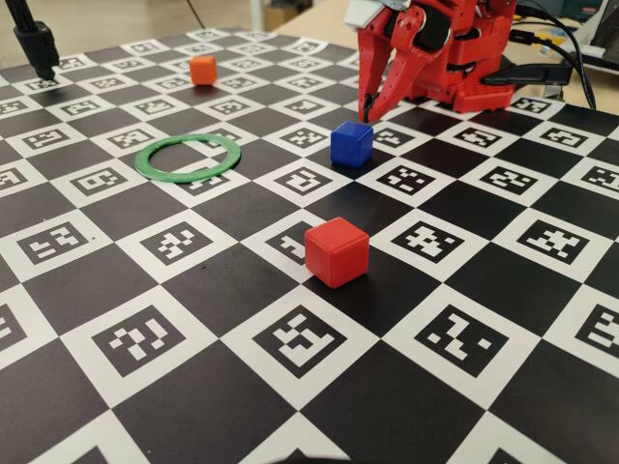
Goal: Grab the red cube then put it in the green circle then put the blue cube on top and finally the orange cube on top
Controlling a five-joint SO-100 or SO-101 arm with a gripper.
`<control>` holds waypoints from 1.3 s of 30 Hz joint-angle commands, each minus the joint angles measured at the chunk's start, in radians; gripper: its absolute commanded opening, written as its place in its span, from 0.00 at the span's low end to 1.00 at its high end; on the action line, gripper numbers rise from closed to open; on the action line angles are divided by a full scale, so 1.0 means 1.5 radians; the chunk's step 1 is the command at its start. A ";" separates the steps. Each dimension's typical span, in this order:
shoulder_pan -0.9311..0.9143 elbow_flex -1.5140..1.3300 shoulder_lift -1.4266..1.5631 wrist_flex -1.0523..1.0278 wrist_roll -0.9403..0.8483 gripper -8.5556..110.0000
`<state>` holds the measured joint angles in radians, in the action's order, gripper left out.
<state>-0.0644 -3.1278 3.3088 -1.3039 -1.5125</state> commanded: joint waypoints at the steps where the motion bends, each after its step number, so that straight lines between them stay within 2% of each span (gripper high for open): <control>1: 0.004 -0.036 0.033 -0.037 -0.003 0.02; 39: 0.028 -0.036 0.033 -0.037 0.002 0.02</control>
<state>-0.0414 -3.1278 3.3088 -1.3039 -1.5140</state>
